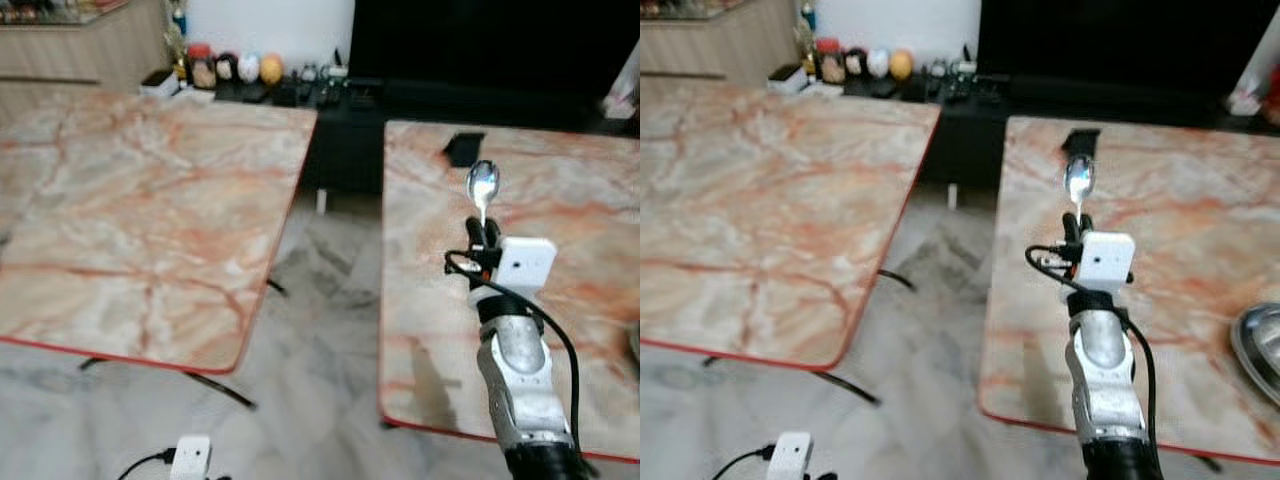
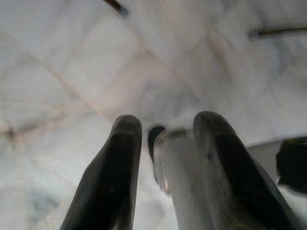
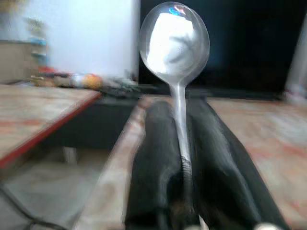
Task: Setting the table
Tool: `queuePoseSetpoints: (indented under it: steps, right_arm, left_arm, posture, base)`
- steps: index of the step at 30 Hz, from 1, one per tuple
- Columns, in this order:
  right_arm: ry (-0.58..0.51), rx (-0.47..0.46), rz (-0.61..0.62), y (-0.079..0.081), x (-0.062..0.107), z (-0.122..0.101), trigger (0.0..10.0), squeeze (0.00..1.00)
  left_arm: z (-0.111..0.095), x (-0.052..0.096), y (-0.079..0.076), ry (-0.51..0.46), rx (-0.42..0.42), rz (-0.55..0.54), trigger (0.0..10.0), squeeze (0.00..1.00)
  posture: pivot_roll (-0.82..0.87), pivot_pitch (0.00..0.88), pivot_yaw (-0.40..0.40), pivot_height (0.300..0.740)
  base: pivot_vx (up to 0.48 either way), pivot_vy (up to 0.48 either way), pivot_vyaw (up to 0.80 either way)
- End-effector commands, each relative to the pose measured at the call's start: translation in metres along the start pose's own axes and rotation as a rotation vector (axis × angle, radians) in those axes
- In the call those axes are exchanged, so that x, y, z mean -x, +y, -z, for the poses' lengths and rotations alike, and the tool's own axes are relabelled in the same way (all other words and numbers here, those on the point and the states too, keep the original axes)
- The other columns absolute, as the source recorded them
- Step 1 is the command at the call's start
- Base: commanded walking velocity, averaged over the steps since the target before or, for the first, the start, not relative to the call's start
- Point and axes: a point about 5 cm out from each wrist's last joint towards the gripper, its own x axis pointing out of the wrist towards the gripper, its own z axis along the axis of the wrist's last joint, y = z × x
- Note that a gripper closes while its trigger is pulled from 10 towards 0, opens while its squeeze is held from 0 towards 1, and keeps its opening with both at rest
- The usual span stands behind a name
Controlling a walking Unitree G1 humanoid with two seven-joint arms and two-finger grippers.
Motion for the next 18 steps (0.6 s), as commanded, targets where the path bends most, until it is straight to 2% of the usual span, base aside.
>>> queuePoseSetpoints:
  steps: [1, 3, 18]
  right_arm:
    - [-0.004, 0.005, 0.025, -0.0086, -0.0013, -0.003, 10.0, 0.0]
    - [-0.008, 0.012, 0.021, -0.0087, -0.001, -0.0029, 10.0, 0.0]
    - [-0.007, 0.021, 0.022, -0.0093, -0.0007, -0.0029, 10.0, 0.0]
  left_arm:
    - [-0.0001, -0.0005, -0.0012, 0.008, -0.008, 0.0, 10.0, 0.0]
    - [0.0006, -0.0001, 0.0004, 0.011, -0.007, -0.003, 10.0, 0.0]
    - [-0.0011, 0.0006, 0.0063, 0.014, -0.004, -0.011, 10.0, 0.0]
  posture:
    - [-0.01, 0.0, -0.019, 0.736]
    - [-0.01, 0.0, -0.019, 0.736]
    - [-0.01, 0.0, -0.018, 0.736]
  base:
    - [0.0, -0.454, -0.74]
    - [0.0, -0.454, -0.59]
    - [0.0, -0.454, 0.0]
